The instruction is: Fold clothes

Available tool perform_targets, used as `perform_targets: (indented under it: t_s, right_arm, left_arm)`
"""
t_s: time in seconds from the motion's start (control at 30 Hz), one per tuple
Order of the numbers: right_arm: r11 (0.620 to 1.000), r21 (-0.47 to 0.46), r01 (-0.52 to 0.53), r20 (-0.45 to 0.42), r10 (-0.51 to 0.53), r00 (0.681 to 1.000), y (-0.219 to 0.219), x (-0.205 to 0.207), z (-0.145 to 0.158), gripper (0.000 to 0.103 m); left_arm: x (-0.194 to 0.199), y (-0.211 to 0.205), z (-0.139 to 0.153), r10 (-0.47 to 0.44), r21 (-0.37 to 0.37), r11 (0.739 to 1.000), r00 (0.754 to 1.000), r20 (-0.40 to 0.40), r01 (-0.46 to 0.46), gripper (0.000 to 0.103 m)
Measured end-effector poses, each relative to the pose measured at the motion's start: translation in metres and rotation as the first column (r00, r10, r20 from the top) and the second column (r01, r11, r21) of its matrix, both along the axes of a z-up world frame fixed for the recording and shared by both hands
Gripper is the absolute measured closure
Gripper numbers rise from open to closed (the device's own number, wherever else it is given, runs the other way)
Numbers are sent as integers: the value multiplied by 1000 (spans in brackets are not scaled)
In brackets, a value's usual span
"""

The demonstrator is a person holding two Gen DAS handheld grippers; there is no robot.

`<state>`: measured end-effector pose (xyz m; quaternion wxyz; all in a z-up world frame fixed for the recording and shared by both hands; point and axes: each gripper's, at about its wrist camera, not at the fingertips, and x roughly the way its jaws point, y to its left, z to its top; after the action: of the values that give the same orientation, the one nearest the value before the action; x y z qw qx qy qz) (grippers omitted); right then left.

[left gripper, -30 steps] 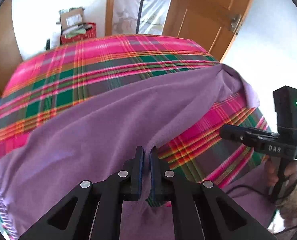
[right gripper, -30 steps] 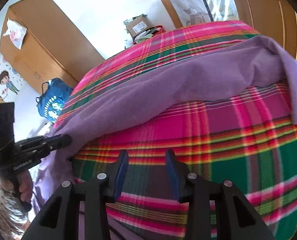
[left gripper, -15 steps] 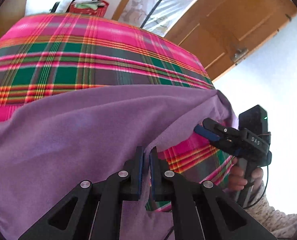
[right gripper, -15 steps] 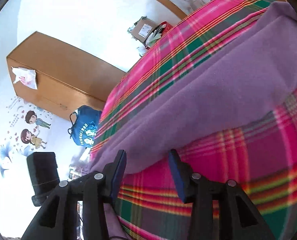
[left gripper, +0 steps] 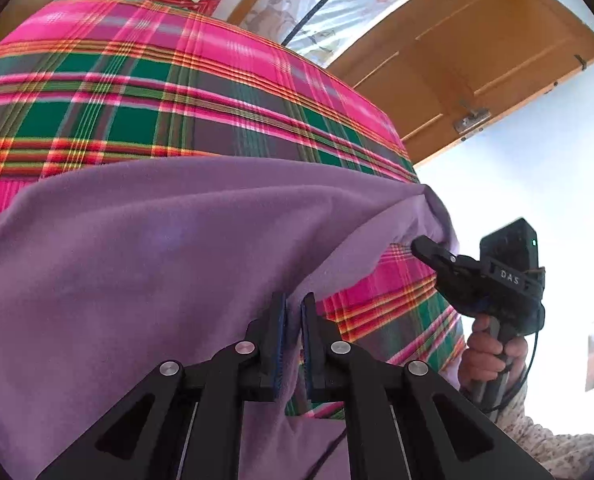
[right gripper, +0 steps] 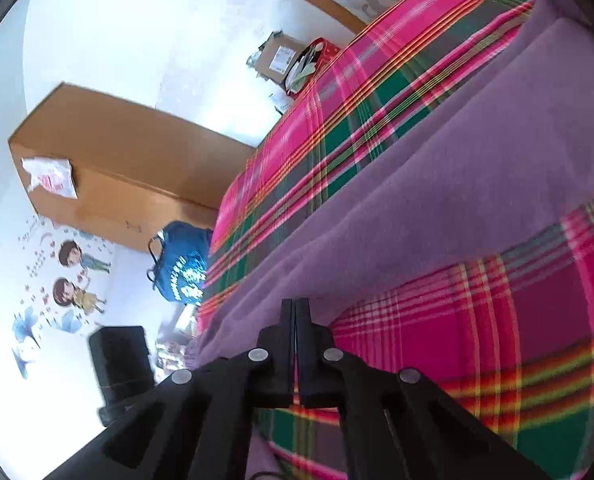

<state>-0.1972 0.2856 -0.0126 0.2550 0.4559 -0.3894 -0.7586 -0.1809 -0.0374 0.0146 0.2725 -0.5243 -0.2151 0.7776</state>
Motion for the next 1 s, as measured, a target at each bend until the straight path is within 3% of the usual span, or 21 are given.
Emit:
perform_targets:
  t_s: [0.07, 0.2, 0.33, 0.43, 0.5, 0.67, 0.8, 1.0]
  right_arm:
    - [999, 10, 35, 6, -35, 999, 9, 8, 8, 102]
    - [997, 42, 69, 11, -69, 998, 25, 20, 14, 102]
    - [999, 44, -22, 42, 20, 999, 6, 19, 1, 99]
    - [989, 49, -136, 54, 134, 990, -23, 16, -7, 81]
    - [982, 31, -187, 54, 185, 981, -37, 13, -10, 79]
    - [984, 29, -173, 48, 172, 984, -50, 3, -10, 66]
    - [986, 32, -162, 92, 159, 983, -53, -3, -21, 66]
    - [989, -26, -143, 76, 145, 986, -54, -6, -25, 65]
  left_arm:
    - [2, 1, -1, -11, 5, 1000, 1000, 2, 11, 87]
    - [3, 2, -4, -13, -2, 1000, 1000, 12, 13, 87]
    - [1, -2, -5, 4, -1, 1000, 1000, 16, -4, 87]
    - [-1, -4, -6, 23, 2, 1000, 1000, 15, -23, 89]
    - [-2, -6, -6, 36, 4, 999, 999, 15, -36, 91]
    - [-6, -11, -11, 54, 13, 998, 998, 25, -55, 93]
    - [-9, -12, -17, 67, 15, 998, 997, 36, -68, 93]
    - [-12, -13, -26, 71, 25, 997, 996, 53, -73, 93]
